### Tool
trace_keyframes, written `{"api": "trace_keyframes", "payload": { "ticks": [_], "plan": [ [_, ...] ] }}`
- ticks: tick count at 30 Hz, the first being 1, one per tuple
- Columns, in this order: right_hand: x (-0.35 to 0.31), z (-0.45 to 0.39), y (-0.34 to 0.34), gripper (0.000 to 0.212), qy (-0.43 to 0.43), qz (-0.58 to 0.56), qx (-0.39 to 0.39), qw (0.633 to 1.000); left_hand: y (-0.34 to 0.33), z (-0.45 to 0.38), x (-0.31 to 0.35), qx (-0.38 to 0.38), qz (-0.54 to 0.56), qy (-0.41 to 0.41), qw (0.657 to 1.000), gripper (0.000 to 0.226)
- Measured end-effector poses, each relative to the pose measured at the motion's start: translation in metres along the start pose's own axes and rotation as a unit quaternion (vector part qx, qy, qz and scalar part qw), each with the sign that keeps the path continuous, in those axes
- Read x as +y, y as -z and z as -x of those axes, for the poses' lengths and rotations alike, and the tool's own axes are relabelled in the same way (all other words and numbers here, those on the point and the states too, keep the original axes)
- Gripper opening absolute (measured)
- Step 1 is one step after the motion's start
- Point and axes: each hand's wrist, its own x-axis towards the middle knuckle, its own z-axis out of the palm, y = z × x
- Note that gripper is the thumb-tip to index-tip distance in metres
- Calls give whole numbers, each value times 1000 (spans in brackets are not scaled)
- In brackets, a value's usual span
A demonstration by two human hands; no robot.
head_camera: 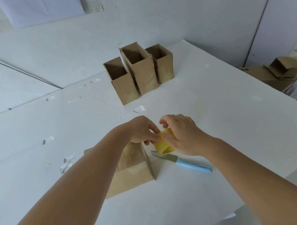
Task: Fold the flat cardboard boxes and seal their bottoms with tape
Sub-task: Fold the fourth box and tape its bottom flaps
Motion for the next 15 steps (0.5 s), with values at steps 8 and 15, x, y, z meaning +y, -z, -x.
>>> {"api": "trace_keyframes", "payload": {
  "ticks": [8, 15],
  "plan": [
    [5, 25, -32, 62, -107, -65, 151, 981, -3, 17, -22, 129, 127, 43, 982, 11],
    [14, 40, -77, 44, -160, 88, -66, 981, -11, 20, -18, 146, 196, 11, 970, 9]
  ]
}}
